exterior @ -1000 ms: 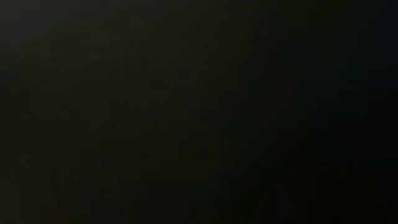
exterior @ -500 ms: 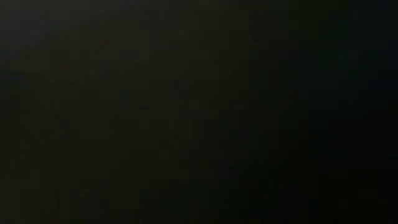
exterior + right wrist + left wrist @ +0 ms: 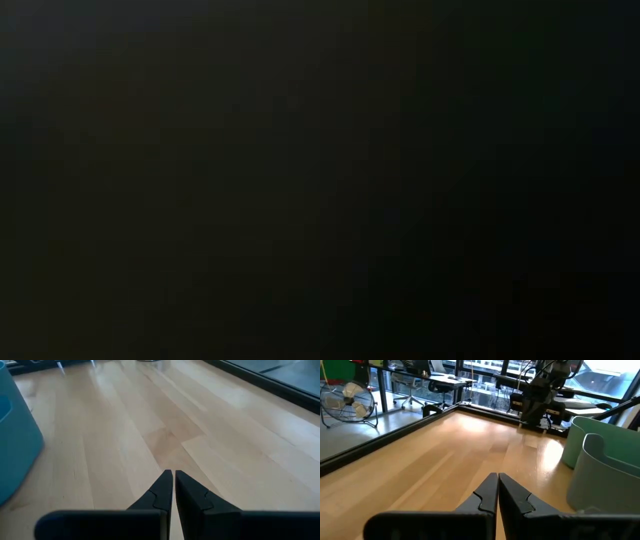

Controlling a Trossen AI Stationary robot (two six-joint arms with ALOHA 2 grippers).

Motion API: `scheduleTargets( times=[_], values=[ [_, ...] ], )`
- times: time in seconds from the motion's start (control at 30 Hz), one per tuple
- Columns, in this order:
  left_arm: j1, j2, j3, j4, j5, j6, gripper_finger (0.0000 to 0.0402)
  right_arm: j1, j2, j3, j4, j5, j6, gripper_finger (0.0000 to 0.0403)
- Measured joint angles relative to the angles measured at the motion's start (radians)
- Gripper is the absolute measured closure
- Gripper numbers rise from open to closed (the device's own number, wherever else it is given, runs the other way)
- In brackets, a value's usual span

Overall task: Pick and place USB-C Cables
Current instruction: Return to Home Position

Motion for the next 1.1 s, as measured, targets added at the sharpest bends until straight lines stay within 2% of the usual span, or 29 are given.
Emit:
scheduleTargets(
  times=[0.37, 1.1],
  values=[
    [0.0, -0.001, 0.0, 0.0, 0.002, 0.0, 0.0391, 0.0, -0.045, 0.001, -0.002, 0.0, 0.001, 0.0377],
    [0.0, -0.036, -0.001, 0.0, 0.002, 0.0, 0.0395, 0.0, -0.37, 0.0, 0.002, 0.0, 0.001, 0.0377]
  ],
)
